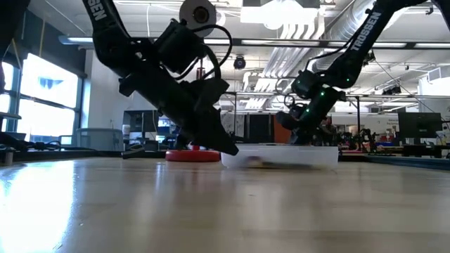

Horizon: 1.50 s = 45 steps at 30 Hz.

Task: Pick & place school supplies into a supply box
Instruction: Close the black supply box

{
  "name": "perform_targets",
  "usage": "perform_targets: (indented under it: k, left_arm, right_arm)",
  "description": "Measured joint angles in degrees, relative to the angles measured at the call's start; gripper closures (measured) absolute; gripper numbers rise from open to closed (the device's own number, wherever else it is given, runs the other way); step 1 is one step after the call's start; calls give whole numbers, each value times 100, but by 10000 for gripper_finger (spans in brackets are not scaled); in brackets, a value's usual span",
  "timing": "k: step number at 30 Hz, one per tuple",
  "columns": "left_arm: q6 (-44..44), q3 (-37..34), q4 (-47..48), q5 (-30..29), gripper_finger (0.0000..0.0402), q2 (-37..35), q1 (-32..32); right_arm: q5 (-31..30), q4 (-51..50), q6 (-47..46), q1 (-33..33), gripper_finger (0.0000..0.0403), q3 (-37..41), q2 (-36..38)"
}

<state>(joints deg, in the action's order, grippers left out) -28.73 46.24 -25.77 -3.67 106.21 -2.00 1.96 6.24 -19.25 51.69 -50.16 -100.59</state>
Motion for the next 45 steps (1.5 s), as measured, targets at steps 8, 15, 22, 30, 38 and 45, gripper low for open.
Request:
perform_targets:
  k: [8, 15, 22, 30, 38, 45]
  left_arm:
    - [-53, 2, 23, -462, 383, -4, -195]
    - [-153, 2, 44, -433, 392, -9, -291]
    - [-321, 0, 86, -432, 381, -13, -278]
    - [-323, 0, 123, -457, 391, -17, -278]
    - [-323, 0, 139, -483, 391, -17, -280]
    - [-326, 0, 150, -569, 384, -17, -289]
  right_arm:
    - [251, -366, 170, -163, 403, -167, -33]
    - [378, -422, 178, -433, 403, -169, 23]
    - [404, -488, 180, -659, 403, -169, 299]
    - [465, -592, 182, -1041, 403, -169, 1056]
    - [-38, -915, 324, -1894, 403, -163, 1590]
    - [-297, -992, 327, -2751, 403, -163, 1782]
